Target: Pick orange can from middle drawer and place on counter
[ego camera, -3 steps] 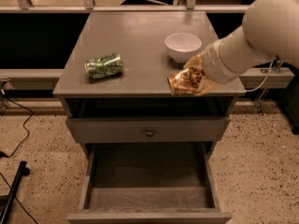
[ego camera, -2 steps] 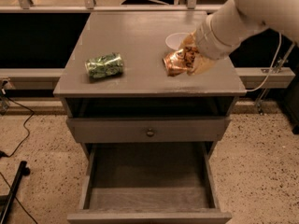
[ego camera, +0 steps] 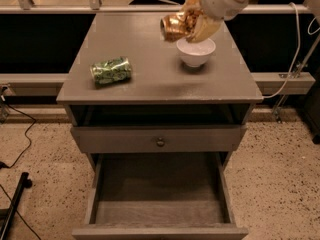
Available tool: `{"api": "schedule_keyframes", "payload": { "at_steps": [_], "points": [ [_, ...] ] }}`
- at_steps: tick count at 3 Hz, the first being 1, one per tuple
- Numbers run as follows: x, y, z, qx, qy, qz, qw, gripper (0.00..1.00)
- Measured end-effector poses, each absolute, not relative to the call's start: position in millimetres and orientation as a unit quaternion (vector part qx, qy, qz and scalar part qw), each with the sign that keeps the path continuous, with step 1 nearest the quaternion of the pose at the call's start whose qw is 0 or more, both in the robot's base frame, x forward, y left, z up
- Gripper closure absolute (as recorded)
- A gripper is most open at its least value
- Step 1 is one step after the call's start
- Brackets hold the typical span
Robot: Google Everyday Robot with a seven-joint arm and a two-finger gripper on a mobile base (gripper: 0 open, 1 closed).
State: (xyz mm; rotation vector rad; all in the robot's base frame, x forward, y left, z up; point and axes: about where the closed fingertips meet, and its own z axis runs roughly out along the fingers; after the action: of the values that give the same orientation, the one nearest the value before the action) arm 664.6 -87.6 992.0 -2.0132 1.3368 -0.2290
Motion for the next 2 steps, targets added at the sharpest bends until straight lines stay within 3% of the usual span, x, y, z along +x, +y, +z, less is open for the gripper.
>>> {"api": "schedule_keyframes", "payload": {
  "at_steps": [1,2],
  "points": [
    [700.3,-65.5,1064.5,-0.743,0.511,-0.100,0.420,1.00],
    [700.3,-65.5,1064.5,-0.743,0.511,-0.100,0.420,1.00]
  ]
}}
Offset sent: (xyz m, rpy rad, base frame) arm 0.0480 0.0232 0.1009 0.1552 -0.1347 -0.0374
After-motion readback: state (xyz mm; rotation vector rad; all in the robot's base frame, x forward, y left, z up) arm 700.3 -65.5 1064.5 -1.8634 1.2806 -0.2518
